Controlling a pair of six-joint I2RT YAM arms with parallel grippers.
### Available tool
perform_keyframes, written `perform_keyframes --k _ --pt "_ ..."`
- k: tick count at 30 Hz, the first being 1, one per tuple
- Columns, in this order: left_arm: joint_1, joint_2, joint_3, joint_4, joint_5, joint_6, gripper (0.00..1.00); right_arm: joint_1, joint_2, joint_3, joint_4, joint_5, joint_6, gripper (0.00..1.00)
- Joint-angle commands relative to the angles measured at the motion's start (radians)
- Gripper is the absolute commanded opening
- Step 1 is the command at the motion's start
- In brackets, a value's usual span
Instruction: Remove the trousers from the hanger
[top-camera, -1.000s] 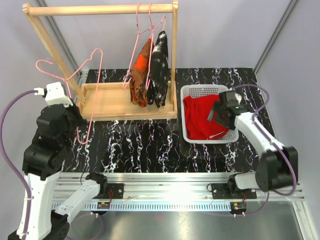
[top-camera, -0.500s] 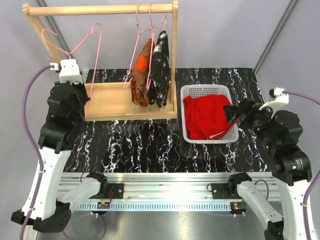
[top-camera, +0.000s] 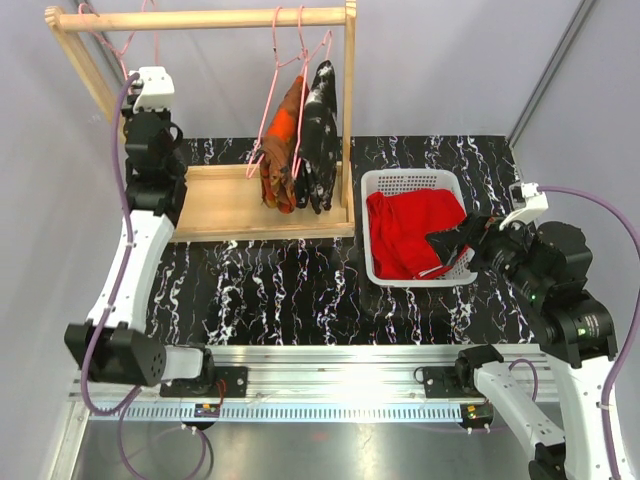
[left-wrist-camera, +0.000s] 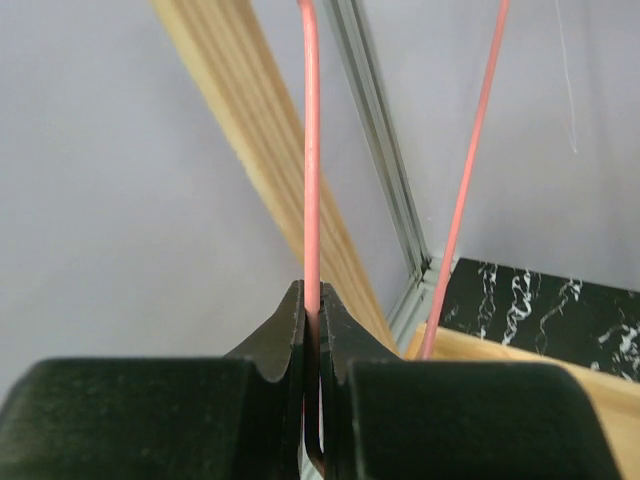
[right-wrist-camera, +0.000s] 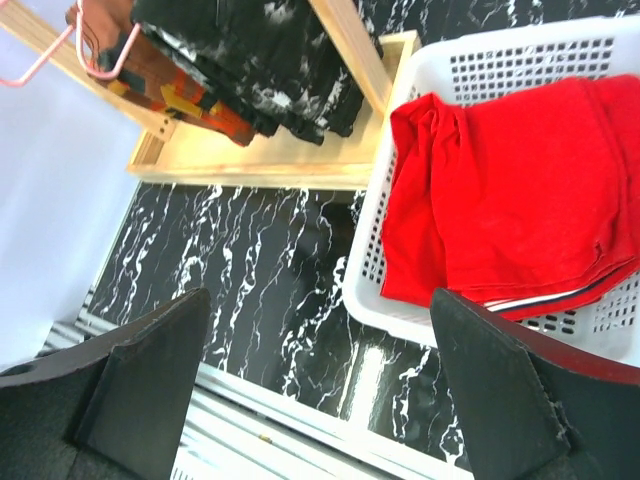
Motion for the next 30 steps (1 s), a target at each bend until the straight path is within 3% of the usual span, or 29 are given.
perform_keyframes --k 1,3,6,13,21,24,26,27,29,30 --pt "0.019 0.065 0.06 0.268 -0.002 0.106 0.0 0.001 -0.004 -0.021 0.02 -0.064 -0.009 1.0" --pt "0.051 0.111 0.075 0.264 0.01 0.064 0.0 0.001 -0.002 -0.029 0.026 -0.079 -0.009 0.99" --pt "0.082 0.186 0.176 0.119 0.113 -0.01 0.0 0.001 0.004 -0.032 0.021 -0.105 -0.011 0.99" --pt "0.113 0.249 0.221 0.072 0.168 -0.005 0.0 0.001 -0.008 -0.038 0.018 -0.107 -0.017 1.0" --pt "0.119 0.235 0.152 0.0 0.197 -0.097 0.0 0.001 0.009 -0.053 0.052 -0.119 -0.006 0.99" --pt "0.12 0.226 0.151 -0.025 0.194 -0.136 0.07 0.001 0.012 -0.044 0.045 -0.095 -0.016 0.99" --pt "0.12 0.209 0.154 -0.053 0.187 -0.168 0.21 0.001 0.01 -0.035 0.038 -0.09 -0.023 0.99" --pt "0.12 0.202 0.16 -0.064 0.166 -0.183 0.37 0.001 0.01 -0.032 0.034 -0.086 -0.025 0.99" --pt "0.123 0.182 0.201 -0.136 0.15 -0.229 0.53 -0.001 0.012 -0.024 0.028 -0.067 -0.035 0.99" --pt "0.122 0.171 0.212 -0.159 0.142 -0.248 0.83 0.001 0.015 -0.02 0.023 -0.061 -0.042 0.99"
